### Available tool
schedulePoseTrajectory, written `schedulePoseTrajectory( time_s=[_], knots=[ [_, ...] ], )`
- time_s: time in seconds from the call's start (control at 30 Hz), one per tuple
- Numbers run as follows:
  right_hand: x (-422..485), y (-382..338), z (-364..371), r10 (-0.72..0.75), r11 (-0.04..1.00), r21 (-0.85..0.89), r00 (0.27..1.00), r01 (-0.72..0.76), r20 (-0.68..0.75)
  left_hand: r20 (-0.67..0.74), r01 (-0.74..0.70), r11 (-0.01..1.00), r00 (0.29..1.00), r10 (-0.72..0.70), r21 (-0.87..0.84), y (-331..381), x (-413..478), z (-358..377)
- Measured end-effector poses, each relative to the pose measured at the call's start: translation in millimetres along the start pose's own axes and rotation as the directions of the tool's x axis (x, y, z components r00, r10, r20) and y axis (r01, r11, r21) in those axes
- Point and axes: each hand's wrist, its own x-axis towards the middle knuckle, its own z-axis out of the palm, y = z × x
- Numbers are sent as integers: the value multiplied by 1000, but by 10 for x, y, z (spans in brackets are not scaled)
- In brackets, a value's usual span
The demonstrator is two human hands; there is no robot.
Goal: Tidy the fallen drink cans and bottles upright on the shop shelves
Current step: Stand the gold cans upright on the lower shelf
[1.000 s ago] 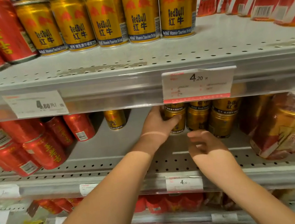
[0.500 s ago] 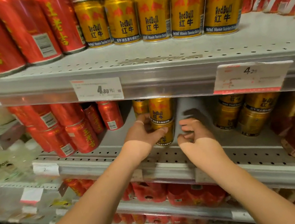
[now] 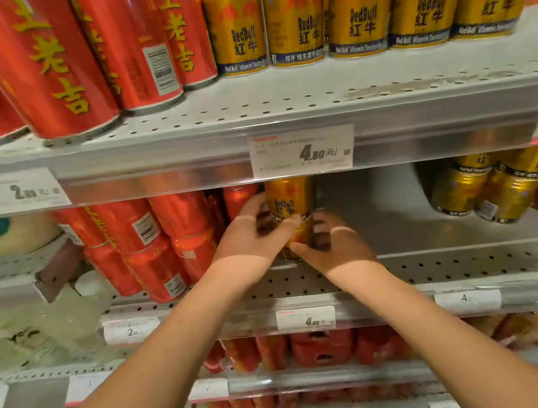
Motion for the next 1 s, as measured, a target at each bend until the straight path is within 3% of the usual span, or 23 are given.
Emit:
schedulePoseTrajectory(
  time_s=[0.13,0.33,0.53,0.6,0.7,0.83,1.0],
  knots=[
    [22,16,22,10,1000,-1,999,-10,-36,-87,4,1000,996,-5,-15,47,86,-2],
    [86,-5,-29,17,1000,-15,997,-18,-79,-106,1,1000,994,-2,-9,106,218,92],
    [103,-6,-92,3,1000,30,1000,-3,-7,-126,1,998,992,-8,-61,110,226,131],
    [61,39,-157,-1,1000,10,1000,1,8,-215,-10,996,977,-9,-91,105,167,155],
    [-10,209,-412,53,998,47,994,-49,-97,-346,-144,987,932,110,-73,68,27,248],
    [-209,549,-876,77,993,109,952,-46,-297,-179,-262,962,953,244,-79,165,-113,658],
    [-454,1007,-1440,69,996,83,907,-38,-414,149,-110,994,983,111,-15,565,104,1359]
  ],
)
